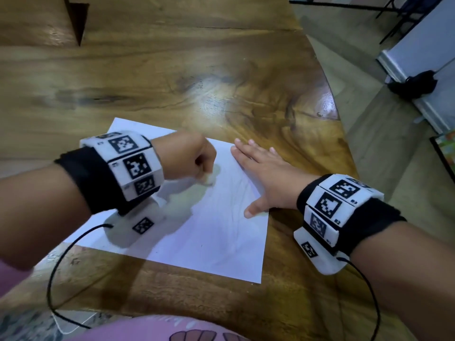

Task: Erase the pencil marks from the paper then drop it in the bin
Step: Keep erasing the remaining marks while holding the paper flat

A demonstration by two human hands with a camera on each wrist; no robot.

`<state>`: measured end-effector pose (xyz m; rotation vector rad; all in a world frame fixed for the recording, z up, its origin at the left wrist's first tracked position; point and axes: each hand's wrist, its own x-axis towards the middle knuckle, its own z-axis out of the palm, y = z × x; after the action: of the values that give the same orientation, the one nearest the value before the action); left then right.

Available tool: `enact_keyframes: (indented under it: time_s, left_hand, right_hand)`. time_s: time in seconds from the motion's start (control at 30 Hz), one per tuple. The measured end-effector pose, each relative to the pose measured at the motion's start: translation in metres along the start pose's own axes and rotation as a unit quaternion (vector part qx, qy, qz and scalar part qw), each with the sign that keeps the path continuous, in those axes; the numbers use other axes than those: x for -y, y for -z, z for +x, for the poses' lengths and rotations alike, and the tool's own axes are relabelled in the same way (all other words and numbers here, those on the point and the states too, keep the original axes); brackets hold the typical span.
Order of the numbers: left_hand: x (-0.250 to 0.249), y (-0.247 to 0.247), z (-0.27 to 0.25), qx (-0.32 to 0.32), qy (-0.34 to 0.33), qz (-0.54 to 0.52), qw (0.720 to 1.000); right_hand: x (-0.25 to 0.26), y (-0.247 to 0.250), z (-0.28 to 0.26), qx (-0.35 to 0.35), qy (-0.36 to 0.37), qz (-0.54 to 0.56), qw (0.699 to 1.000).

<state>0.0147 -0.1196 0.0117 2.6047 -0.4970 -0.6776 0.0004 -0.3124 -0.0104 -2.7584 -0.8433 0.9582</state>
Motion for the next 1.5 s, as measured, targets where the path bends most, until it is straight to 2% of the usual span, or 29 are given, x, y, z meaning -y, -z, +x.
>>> enact_keyframes:
  time_s: [0.07, 0.13, 0.2, 0.3, 0.33, 0.37, 0.47, 0.53, 0.57, 0.7, 0.73, 0.87, 0.9, 1.0, 1.1, 1.13, 1.2, 1.27, 1.33, 1.4, 1.5]
  left_hand:
    - [-0.002, 0.005, 0.013, -0.089, 0.019, -0.011, 0.996]
    - [-0.004, 0.003, 0.017, -0.117, 0.02, -0.014, 0.993]
    - [0.0, -0.002, 0.007, -0.091, -0.006, -0.002, 0.996]
    - [0.007, -0.003, -0.01, 0.018, -0.012, 0.029, 0.999]
    - [0.006, 0.0, -0.009, 0.032, -0.004, 0.028, 0.999]
    - [0.005, 0.002, -0.003, 0.021, 0.003, 0.02, 1.0]
    - [-0.006, 0.003, 0.021, -0.092, 0.004, -0.002, 0.996]
    - [-0.011, -0.002, 0.024, -0.122, -0.008, -0.013, 0.992]
    - [-0.008, -0.008, 0.019, -0.112, -0.022, -0.009, 0.993]
    - [-0.005, -0.022, -0.007, 0.026, -0.054, 0.037, 0.997]
    - [-0.007, -0.02, -0.006, 0.031, -0.05, 0.036, 0.998]
    - [-0.018, -0.006, 0.02, -0.082, -0.011, 0.016, 0.996]
    - [-0.019, -0.007, 0.023, -0.092, -0.002, 0.007, 0.996]
    - [-0.016, -0.021, 0.0, -0.058, -0.038, 0.01, 0.998]
    - [-0.012, -0.033, -0.027, 0.056, -0.087, 0.032, 0.994]
    - [-0.011, -0.033, -0.028, 0.07, -0.089, 0.038, 0.993]
    - [-0.012, -0.025, -0.016, 0.026, -0.082, 0.037, 0.996]
    - [-0.016, -0.015, 0.003, -0.064, -0.05, 0.017, 0.997]
    - [-0.019, -0.015, 0.014, -0.102, -0.02, 0.007, 0.995]
    - [-0.018, -0.025, 0.001, -0.093, -0.032, 0.002, 0.995]
    - [-0.012, -0.044, -0.031, -0.017, -0.094, 0.011, 0.995]
  right_hand:
    - [0.0, 0.0, 0.0, 0.0, -0.001, 0.0, 1.0]
    - [0.001, 0.0, 0.0, -0.003, -0.001, 0.002, 1.0]
    - [0.0, 0.0, -0.001, -0.005, 0.0, 0.005, 1.0]
    - [0.0, 0.0, -0.001, -0.005, 0.002, 0.007, 1.0]
    - [0.0, 0.0, -0.001, -0.006, 0.002, 0.007, 1.0]
    - [0.0, 0.0, 0.0, -0.006, 0.002, 0.006, 1.0]
    - [0.0, 0.0, 0.0, -0.008, -0.001, 0.007, 1.0]
    - [0.0, 0.0, 0.0, -0.009, -0.001, 0.009, 1.0]
    - [0.001, 0.0, 0.0, -0.009, -0.001, 0.009, 1.0]
    - [0.0, 0.0, -0.001, -0.007, -0.002, 0.013, 1.0]
    - [0.0, 0.0, -0.001, -0.006, -0.002, 0.014, 1.0]
    - [0.001, -0.001, 0.0, -0.01, -0.002, 0.009, 1.0]
    - [0.001, -0.001, 0.0, -0.01, -0.003, 0.006, 1.0]
    - [0.0, -0.001, 0.001, -0.007, -0.004, 0.004, 1.0]
    - [-0.001, -0.002, 0.002, -0.009, -0.002, 0.006, 1.0]
    - [-0.001, -0.003, 0.002, -0.01, -0.002, 0.006, 1.0]
    - [-0.001, -0.003, 0.002, -0.012, -0.002, 0.008, 1.0]
    - [-0.001, -0.003, 0.002, -0.015, -0.001, 0.008, 1.0]
    - [-0.001, -0.002, 0.001, -0.016, 0.001, 0.006, 1.0]
    - [0.0, -0.002, 0.0, -0.012, -0.001, 0.011, 1.0]
    - [0.0, -0.002, 0.0, -0.011, -0.002, 0.014, 1.0]
